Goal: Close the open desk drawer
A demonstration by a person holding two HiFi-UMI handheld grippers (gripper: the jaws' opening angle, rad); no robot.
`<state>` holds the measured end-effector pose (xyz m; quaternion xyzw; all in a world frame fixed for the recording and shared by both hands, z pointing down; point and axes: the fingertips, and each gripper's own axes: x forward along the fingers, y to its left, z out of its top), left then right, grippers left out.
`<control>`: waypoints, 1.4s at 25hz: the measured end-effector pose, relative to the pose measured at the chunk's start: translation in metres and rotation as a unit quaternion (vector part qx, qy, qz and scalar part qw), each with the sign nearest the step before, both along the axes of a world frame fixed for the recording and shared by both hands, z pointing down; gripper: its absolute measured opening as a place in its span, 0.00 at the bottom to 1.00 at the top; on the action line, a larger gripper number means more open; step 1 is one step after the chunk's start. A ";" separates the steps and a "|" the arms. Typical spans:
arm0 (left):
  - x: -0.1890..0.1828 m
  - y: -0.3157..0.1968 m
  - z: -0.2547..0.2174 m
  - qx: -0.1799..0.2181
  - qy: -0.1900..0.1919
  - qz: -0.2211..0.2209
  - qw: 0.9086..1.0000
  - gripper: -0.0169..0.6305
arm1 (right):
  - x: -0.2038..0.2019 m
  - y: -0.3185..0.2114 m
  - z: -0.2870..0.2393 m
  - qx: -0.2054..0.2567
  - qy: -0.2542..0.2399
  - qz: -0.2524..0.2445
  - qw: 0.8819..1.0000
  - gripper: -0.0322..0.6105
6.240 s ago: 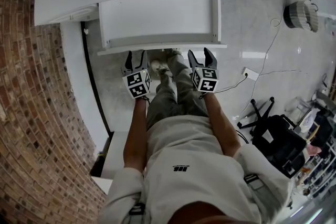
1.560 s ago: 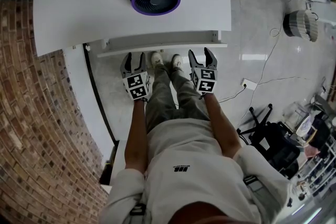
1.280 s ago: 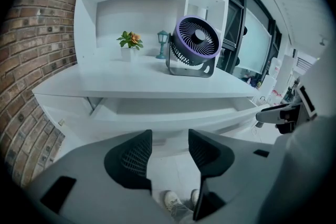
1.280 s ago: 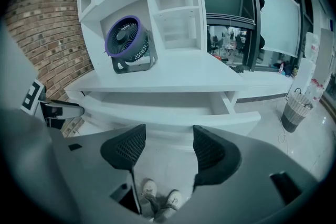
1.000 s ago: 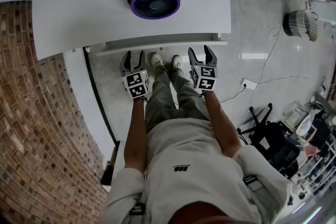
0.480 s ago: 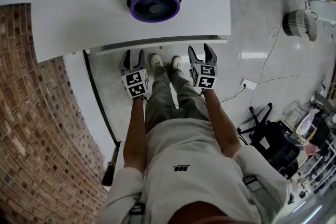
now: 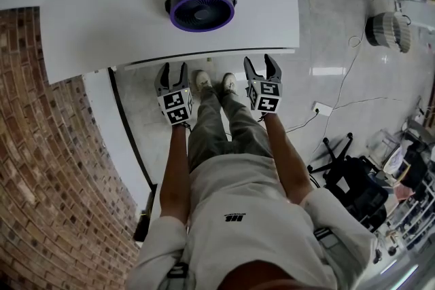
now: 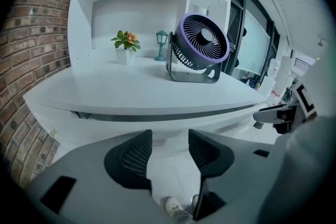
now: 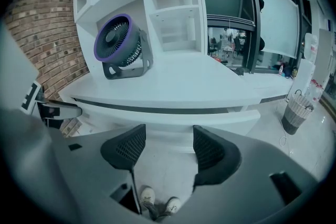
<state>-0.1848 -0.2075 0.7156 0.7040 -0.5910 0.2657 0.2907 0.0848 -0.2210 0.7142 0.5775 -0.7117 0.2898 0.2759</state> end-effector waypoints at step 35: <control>0.020 -0.011 -0.043 0.042 0.031 0.071 0.996 0.41 | -0.032 0.005 -0.062 0.044 0.002 -0.050 0.998 0.46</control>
